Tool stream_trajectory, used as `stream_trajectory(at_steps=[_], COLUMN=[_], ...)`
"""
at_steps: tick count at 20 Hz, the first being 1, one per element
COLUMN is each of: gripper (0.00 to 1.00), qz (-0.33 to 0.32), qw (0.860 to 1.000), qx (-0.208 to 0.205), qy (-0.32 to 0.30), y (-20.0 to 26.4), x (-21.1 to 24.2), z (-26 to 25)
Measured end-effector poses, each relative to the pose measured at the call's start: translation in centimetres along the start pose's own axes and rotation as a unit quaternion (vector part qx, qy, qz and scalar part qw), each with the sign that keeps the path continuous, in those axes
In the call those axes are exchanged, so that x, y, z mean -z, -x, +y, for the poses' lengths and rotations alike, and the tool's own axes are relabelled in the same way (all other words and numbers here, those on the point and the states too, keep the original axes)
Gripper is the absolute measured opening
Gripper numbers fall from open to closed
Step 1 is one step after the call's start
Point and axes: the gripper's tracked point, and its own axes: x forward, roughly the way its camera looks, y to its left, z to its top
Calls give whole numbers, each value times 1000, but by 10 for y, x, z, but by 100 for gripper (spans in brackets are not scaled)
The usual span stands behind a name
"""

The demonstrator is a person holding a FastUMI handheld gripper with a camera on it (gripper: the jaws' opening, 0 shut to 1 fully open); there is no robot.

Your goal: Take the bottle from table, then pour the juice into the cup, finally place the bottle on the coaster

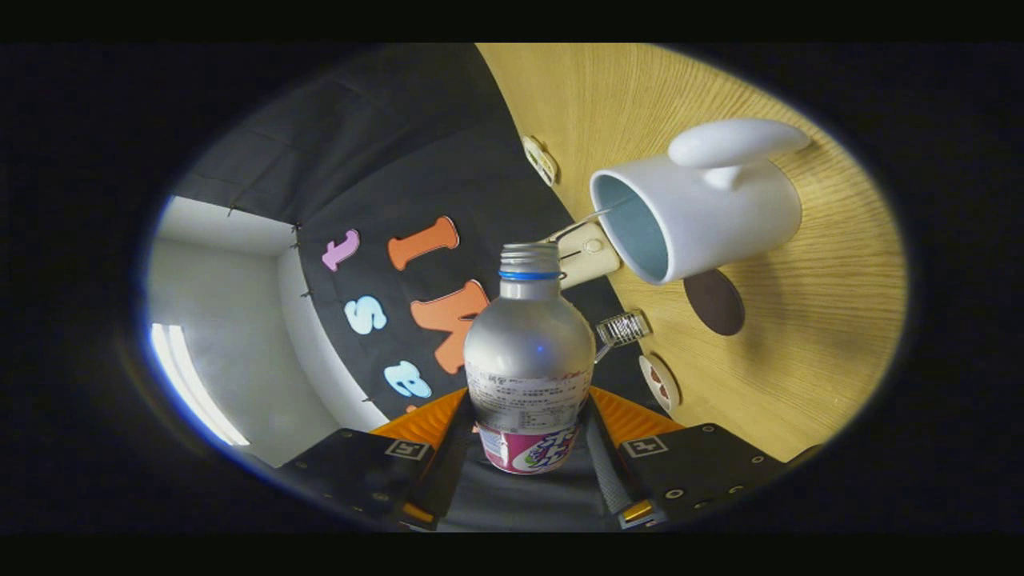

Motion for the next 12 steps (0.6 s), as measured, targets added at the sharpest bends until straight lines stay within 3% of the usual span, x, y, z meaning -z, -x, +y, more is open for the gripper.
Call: stream_trajectory(at_steps=[12], gripper=[72], qz=[0], qw=[999], qx=[-21], qy=[-44], y=[-1], x=[0], z=[14])
